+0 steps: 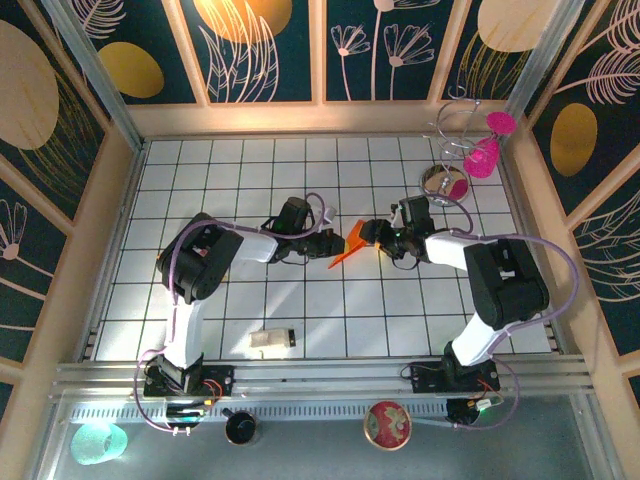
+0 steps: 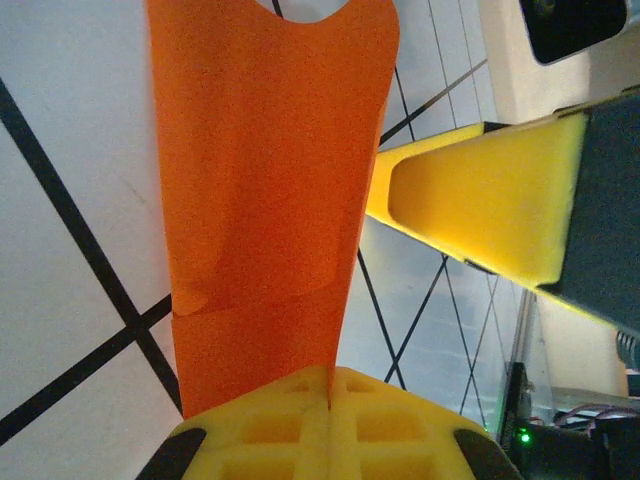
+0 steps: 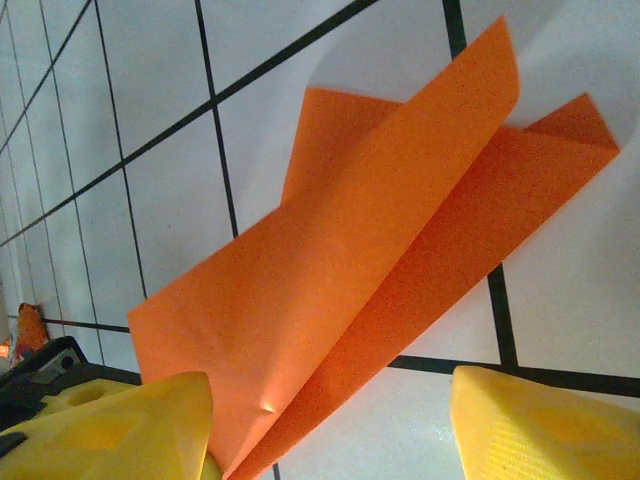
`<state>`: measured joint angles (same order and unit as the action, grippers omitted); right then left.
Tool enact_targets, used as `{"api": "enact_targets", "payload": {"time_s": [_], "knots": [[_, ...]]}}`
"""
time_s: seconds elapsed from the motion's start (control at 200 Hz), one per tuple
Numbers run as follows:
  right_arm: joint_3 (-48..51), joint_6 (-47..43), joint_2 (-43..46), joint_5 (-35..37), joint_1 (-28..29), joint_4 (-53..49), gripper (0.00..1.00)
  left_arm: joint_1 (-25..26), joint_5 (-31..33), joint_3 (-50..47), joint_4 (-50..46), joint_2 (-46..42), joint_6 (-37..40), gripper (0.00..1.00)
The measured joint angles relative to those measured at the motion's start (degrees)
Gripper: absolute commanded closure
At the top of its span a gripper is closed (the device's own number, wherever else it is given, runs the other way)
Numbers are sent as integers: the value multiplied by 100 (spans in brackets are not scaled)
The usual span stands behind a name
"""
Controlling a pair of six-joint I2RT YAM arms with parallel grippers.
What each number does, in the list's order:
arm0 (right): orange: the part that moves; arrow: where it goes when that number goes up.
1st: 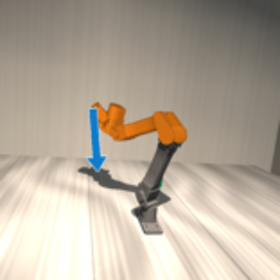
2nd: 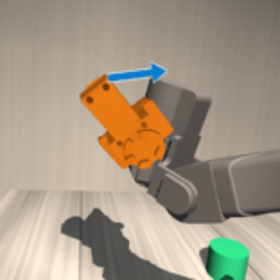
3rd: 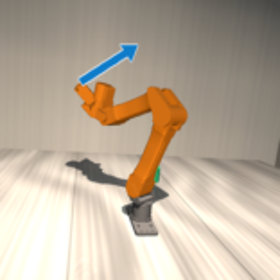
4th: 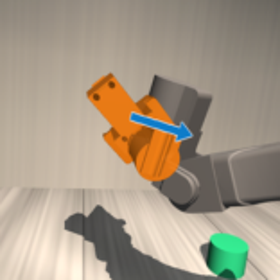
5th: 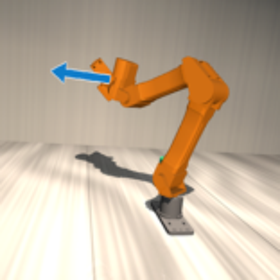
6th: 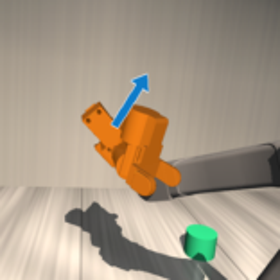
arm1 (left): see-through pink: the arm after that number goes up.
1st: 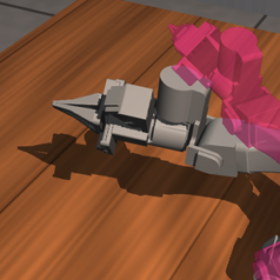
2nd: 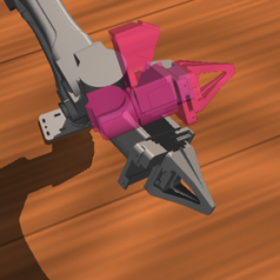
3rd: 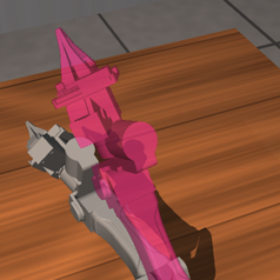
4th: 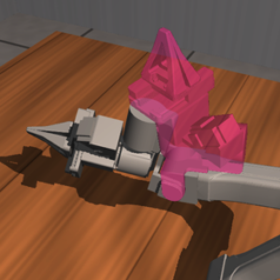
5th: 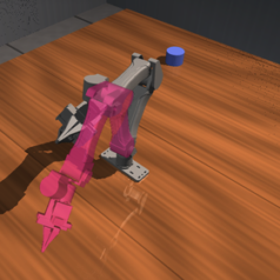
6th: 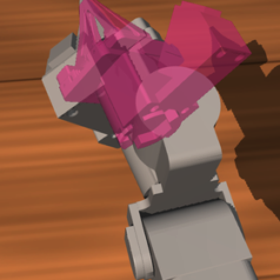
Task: Fold a paper plane with a square sheet of paper (pick it up from the middle)
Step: Fold the wing for the fifth time at the center of the table.
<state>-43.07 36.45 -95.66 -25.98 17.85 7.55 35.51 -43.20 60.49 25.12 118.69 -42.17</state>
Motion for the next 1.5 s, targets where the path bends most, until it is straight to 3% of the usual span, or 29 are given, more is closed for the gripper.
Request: {"api": "enact_targets", "payload": {"time_s": [0.546, 1.161, 1.497], "knots": [[-614, -118, -424, 387, 138, -684, 41, 0, -199, 61, 37, 85, -400, 93], [-1226, -35, -726, 863, 317, -1585, 45, -24, 26, 33, 2, 140, -396, 69], [-1412, -4, -817, 907, 328, -1843, 45, -37, 656, -391, -240, -647, -103, 62]]}}
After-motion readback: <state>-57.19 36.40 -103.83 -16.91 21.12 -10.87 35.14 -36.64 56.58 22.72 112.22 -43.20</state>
